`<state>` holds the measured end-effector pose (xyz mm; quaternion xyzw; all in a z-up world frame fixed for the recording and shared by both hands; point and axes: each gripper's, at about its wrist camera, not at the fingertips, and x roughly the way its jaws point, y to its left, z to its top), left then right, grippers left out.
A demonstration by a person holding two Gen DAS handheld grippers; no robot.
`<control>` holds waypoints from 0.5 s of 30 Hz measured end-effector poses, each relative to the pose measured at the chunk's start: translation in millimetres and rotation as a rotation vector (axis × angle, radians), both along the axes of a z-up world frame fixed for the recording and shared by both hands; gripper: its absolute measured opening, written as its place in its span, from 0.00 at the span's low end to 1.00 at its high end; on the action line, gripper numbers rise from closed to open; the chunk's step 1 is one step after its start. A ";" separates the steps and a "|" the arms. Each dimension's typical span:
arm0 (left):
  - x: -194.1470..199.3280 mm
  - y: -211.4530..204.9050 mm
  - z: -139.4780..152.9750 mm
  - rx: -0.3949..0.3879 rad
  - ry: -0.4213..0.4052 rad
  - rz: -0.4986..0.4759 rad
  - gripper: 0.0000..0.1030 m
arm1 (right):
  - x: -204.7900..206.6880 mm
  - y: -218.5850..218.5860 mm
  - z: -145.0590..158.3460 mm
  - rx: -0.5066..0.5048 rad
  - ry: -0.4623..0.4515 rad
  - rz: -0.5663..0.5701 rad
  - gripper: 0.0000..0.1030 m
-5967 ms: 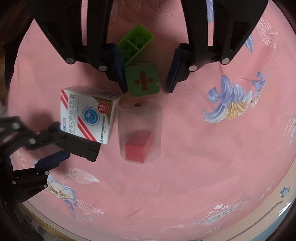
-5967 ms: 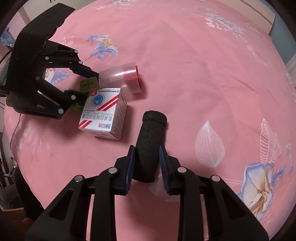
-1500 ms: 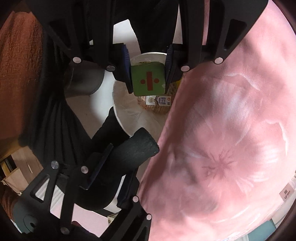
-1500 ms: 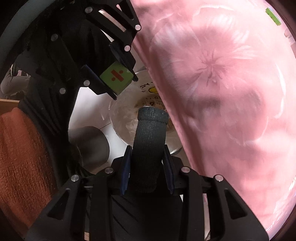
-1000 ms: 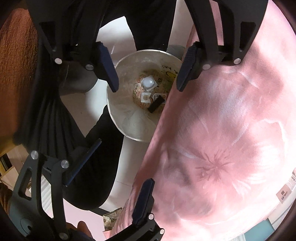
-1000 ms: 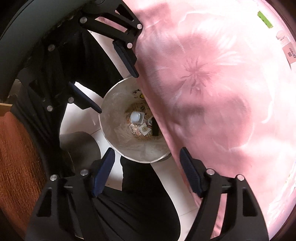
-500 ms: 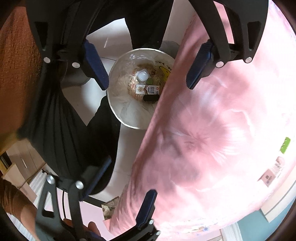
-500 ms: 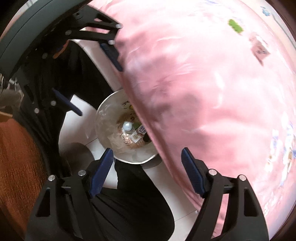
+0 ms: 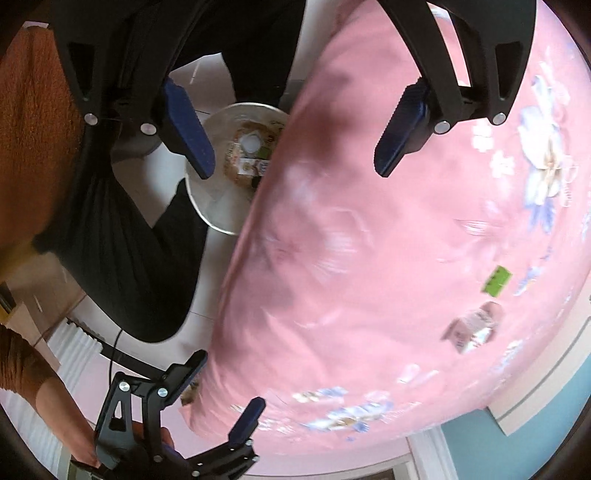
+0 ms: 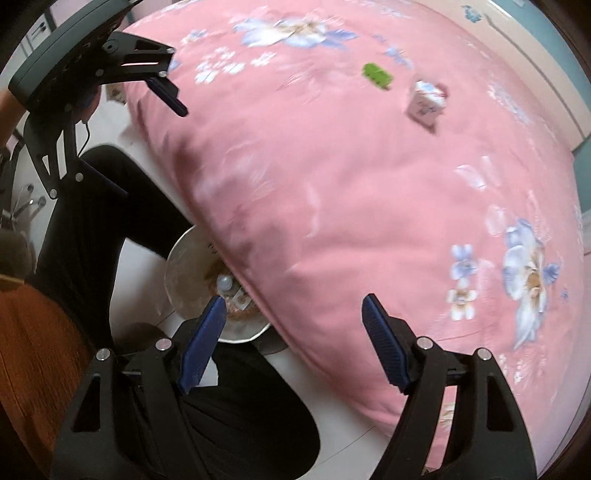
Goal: Collect trash
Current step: 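Move both tools back over the bed toward the remaining items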
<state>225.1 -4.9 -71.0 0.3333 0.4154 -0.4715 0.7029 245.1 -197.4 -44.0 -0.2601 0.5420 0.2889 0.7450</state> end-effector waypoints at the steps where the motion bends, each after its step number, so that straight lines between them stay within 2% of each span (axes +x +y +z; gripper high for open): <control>1: 3.2 1.7 4.9 0.000 -0.012 0.008 0.88 | 3.7 -1.6 4.0 0.004 -0.009 -0.016 0.73; 5: 17.9 6.2 19.8 0.013 -0.038 0.021 0.88 | 17.8 -7.0 17.7 0.032 -0.021 -0.079 0.73; 15: 61.2 9.8 50.6 0.034 -0.087 0.035 0.89 | 55.8 -7.2 47.2 0.028 -0.054 -0.075 0.73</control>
